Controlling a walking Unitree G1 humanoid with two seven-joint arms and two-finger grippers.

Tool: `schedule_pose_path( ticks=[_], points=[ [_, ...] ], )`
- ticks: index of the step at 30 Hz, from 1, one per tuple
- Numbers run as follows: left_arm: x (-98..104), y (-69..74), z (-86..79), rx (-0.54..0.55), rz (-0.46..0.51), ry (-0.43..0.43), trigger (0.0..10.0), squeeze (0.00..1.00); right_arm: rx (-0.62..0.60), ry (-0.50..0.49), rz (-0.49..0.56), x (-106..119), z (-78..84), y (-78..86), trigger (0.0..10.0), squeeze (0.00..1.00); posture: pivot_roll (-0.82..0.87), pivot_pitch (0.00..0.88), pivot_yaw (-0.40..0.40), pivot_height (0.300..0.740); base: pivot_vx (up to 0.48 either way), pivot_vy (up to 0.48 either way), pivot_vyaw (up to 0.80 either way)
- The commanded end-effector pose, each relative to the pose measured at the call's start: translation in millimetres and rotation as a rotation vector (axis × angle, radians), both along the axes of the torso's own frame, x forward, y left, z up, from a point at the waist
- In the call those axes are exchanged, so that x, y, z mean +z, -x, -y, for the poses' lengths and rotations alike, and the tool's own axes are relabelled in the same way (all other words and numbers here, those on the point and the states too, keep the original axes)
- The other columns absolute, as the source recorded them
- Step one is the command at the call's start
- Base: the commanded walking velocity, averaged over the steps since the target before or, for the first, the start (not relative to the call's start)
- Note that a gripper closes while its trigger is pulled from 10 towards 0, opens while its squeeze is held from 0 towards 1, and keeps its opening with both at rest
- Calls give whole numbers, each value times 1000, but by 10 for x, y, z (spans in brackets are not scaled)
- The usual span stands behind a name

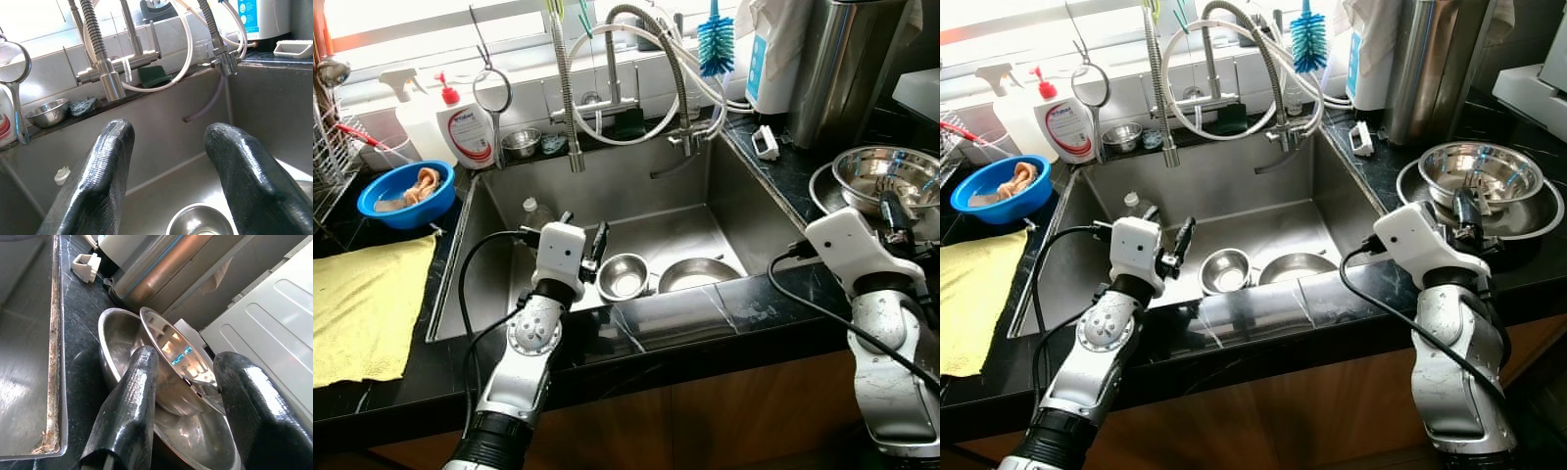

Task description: Kitchen organization

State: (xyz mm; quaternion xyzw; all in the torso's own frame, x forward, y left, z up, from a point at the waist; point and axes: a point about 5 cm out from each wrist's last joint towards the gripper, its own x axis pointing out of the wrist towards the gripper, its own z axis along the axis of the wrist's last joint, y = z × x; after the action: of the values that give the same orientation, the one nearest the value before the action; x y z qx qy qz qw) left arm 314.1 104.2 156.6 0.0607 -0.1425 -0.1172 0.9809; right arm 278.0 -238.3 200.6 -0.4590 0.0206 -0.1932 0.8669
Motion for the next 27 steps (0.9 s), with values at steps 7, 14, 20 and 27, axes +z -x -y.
schedule_pose_path(
  ticks=[7,14,20,27],
  points=[
    [-5,-25,-69,19,-9,-18,10000,0,2,-5,51,128,-31,12,0,0,-236,0,152,740,0,0,0],
    [-9,-19,-65,19,-10,-18,10000,0,-1,-27,60,138,-52,12,0,0,-235,0,151,740,0,0,0],
    [-15,-17,-72,20,-13,-22,10000,0,3,-34,64,146,-71,6,0,0,-233,0,151,740,0,0,0],
    [-12,-17,-70,20,-12,-22,10000,0,3,-43,68,155,-77,4,0,0,-233,0,150,740,0,0,0]
  ],
)
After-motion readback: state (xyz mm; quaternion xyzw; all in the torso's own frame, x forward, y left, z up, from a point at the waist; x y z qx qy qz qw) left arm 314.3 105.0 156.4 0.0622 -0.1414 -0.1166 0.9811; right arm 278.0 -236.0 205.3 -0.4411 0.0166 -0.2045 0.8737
